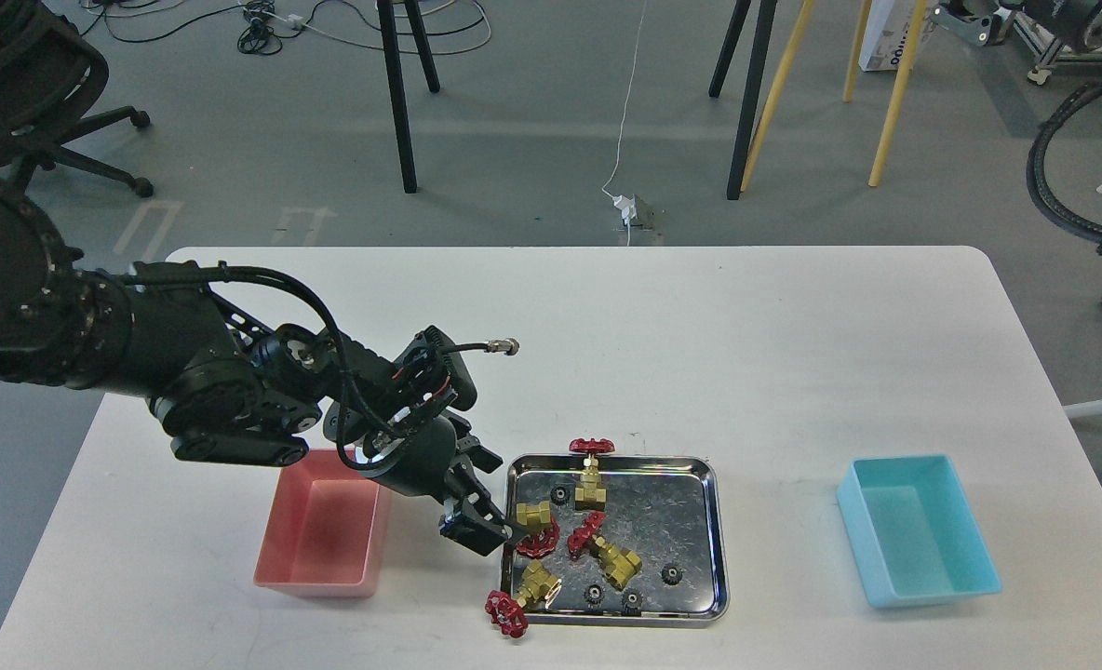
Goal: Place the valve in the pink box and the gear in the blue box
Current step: 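Lower the left gripper and grasp the red-handled brass valve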
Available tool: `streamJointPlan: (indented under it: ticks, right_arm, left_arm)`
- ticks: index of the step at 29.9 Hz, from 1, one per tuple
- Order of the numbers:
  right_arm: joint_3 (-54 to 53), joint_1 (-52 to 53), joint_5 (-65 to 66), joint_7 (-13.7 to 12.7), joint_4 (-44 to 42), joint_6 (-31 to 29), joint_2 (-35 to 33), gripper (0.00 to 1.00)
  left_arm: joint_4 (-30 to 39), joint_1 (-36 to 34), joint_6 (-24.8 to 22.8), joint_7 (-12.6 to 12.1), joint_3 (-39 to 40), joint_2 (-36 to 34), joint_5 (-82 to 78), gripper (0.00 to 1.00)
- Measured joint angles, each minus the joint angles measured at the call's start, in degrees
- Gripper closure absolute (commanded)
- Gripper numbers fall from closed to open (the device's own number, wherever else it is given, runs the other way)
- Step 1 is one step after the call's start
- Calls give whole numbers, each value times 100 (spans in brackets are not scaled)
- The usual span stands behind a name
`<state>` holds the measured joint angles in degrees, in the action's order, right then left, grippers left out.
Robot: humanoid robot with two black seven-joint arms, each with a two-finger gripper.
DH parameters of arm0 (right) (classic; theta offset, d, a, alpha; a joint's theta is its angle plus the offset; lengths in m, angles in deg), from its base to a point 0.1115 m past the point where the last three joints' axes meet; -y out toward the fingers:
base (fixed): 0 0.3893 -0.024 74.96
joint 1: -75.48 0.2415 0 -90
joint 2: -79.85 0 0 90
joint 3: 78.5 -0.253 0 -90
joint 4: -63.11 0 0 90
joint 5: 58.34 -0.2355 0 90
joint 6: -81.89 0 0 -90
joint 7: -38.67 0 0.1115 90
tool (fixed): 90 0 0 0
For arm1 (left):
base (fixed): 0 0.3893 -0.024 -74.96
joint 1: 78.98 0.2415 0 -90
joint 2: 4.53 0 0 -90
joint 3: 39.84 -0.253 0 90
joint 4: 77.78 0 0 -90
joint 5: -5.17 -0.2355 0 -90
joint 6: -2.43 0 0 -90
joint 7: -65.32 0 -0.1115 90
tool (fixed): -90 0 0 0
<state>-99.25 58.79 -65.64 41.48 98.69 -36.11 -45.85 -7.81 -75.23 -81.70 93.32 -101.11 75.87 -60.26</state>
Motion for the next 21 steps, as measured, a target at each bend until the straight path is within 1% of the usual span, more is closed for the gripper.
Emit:
streamJointPlan:
  ticks: [8, 15, 19, 21]
  right_arm:
    - [0, -39, 0, 0, 15, 0, -4, 0]
    - [0, -118, 0, 0, 28, 0, -7, 0]
    - [0, -131, 0, 0, 29, 0, -7, 0]
    - [0, -138, 0, 0, 30, 0, -7, 0]
  left_arm:
    - [-200, 338, 166, 0, 291, 83, 0, 5]
    - [-351, 529, 239, 0, 326, 95, -10, 13]
    - [-397, 606, 296, 0, 326, 98, -13, 21]
    - [-425, 661, 344, 0, 326, 103, -13, 23]
